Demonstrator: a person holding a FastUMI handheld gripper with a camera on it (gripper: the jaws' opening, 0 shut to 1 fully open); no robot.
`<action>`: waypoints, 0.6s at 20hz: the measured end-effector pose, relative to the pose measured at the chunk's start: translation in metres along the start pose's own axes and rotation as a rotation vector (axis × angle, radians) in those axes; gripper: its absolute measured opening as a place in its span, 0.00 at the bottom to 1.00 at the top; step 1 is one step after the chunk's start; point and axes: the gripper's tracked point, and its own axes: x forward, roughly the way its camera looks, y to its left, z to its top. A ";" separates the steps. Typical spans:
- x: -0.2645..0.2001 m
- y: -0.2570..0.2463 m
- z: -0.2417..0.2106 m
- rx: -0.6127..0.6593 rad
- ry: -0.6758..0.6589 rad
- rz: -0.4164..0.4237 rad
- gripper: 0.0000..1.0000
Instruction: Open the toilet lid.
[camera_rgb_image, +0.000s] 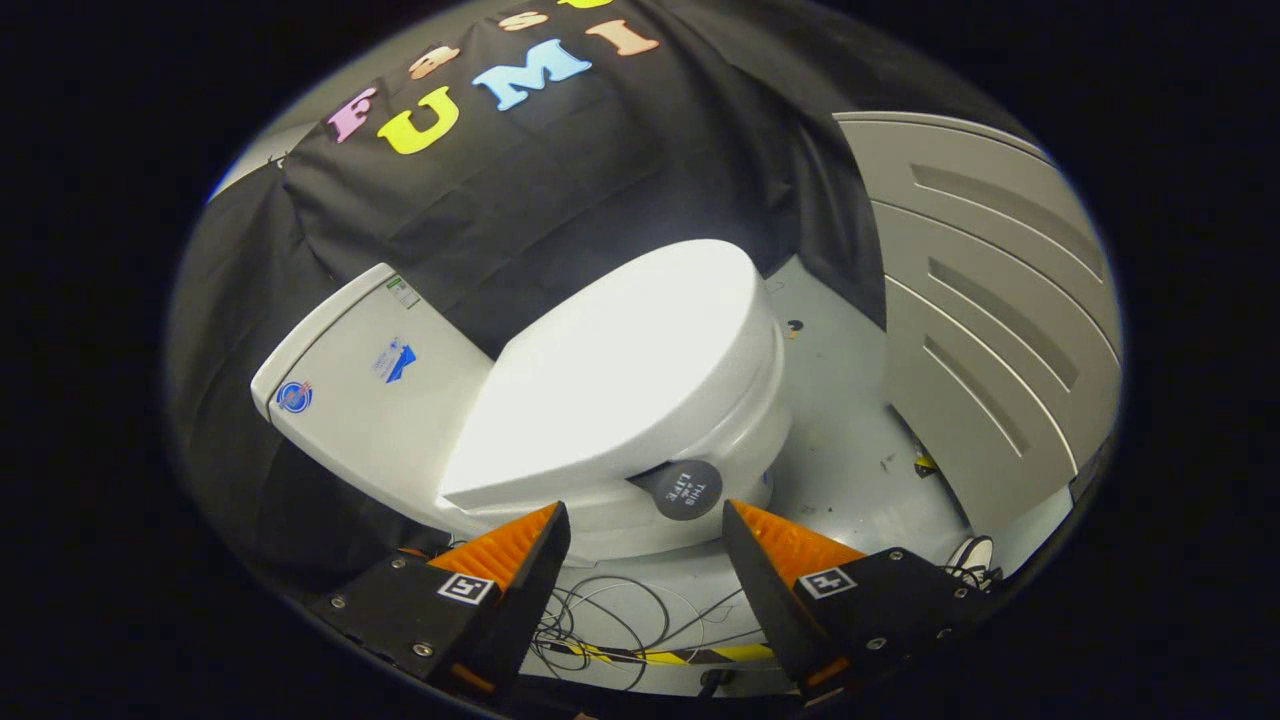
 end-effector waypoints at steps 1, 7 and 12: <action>0.003 -0.003 0.001 0.054 -0.003 0.017 0.95; 0.025 -0.017 0.005 0.457 -0.044 0.114 0.89; 0.045 -0.024 0.009 0.581 -0.079 0.151 0.78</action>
